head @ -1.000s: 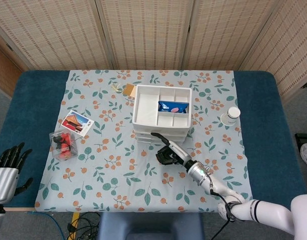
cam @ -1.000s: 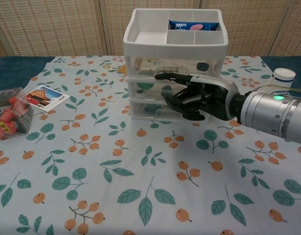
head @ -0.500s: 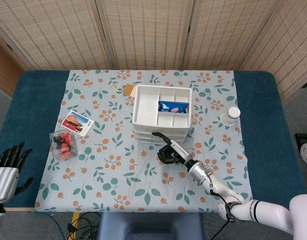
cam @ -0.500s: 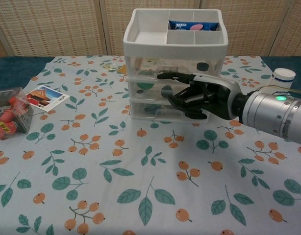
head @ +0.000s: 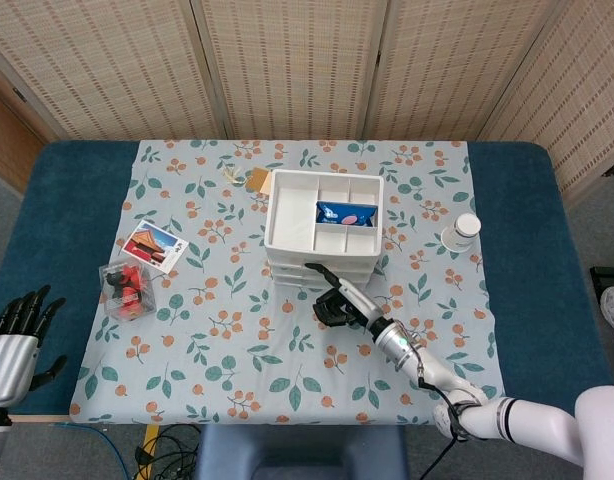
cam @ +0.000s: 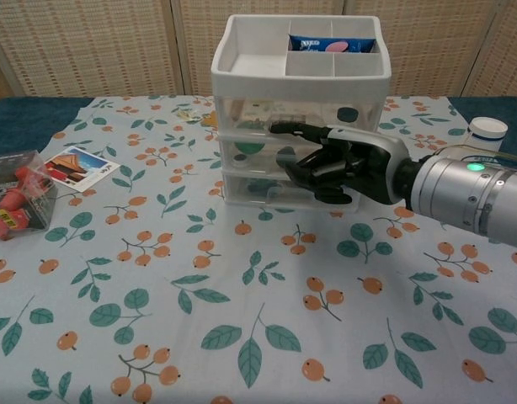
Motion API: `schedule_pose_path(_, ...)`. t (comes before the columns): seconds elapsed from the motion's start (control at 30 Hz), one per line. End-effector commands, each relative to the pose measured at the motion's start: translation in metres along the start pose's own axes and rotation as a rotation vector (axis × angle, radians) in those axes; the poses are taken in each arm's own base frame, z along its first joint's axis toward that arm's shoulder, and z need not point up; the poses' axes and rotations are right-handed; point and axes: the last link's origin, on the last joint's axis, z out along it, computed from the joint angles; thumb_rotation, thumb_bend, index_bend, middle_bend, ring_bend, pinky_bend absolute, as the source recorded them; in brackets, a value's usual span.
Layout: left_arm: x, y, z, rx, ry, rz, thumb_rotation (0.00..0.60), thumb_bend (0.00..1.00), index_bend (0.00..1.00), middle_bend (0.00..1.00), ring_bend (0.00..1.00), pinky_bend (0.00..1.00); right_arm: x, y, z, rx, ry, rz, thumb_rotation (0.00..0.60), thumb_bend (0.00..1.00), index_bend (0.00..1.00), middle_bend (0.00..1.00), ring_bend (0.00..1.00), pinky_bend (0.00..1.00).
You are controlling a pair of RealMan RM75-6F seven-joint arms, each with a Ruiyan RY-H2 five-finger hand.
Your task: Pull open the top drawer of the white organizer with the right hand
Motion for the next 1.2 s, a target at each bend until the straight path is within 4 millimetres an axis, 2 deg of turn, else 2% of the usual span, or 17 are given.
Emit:
schedule_pose_path(0.03,0.000,0.000,0.000,0.001,-0.002,-0.001,0.600,0.23,0.13,0.02,0.01,0.08,0.000,0.000,0.002,-0.001,-0.002,-0.003,0.600,0.57,0.00,0.84,0.93,0.93)
schedule_pose_path(0.2,0.000,0.000,-0.001,0.004,-0.004,-0.002,0.600,0.23,0.13,0.02,0.01,0.08,0.000,0.000,0.003,0.001,-0.001,-0.002,0.600,0.58,0.01,0.84,0.93,0.93)
schedule_pose_path(0.4,-0.001,0.000,-0.001,0.003,-0.005,-0.001,0.600,0.23,0.13,0.02,0.01,0.08,-0.001,0.000,0.003,0.003,-0.004,-0.004,0.600,0.62,0.13,0.84,0.93,0.93)
schedule_pose_path(0.57,-0.001,0.000,-0.001,0.005,-0.006,0.001,0.600,0.23,0.13,0.02,0.01,0.08,-0.001,0.002,-0.001,0.004,-0.006,-0.003,0.600,0.62,0.17,0.84,0.93,0.93)
schedule_pose_path(1.1,-0.003,-0.001,-0.003,0.007,-0.010,-0.002,0.600,0.23,0.13,0.02,0.01,0.08,-0.012,0.008,-0.026,0.021,-0.025,0.007,0.600,0.62,0.17,0.84,0.93,0.93)
schedule_pose_path(1.2,-0.003,0.000,-0.002,0.005,-0.011,-0.002,0.600,0.23,0.13,0.02,0.01,0.08,-0.013,0.009,-0.031,0.017,-0.031,-0.006,0.600,0.62,0.10,0.83,0.93,0.93)
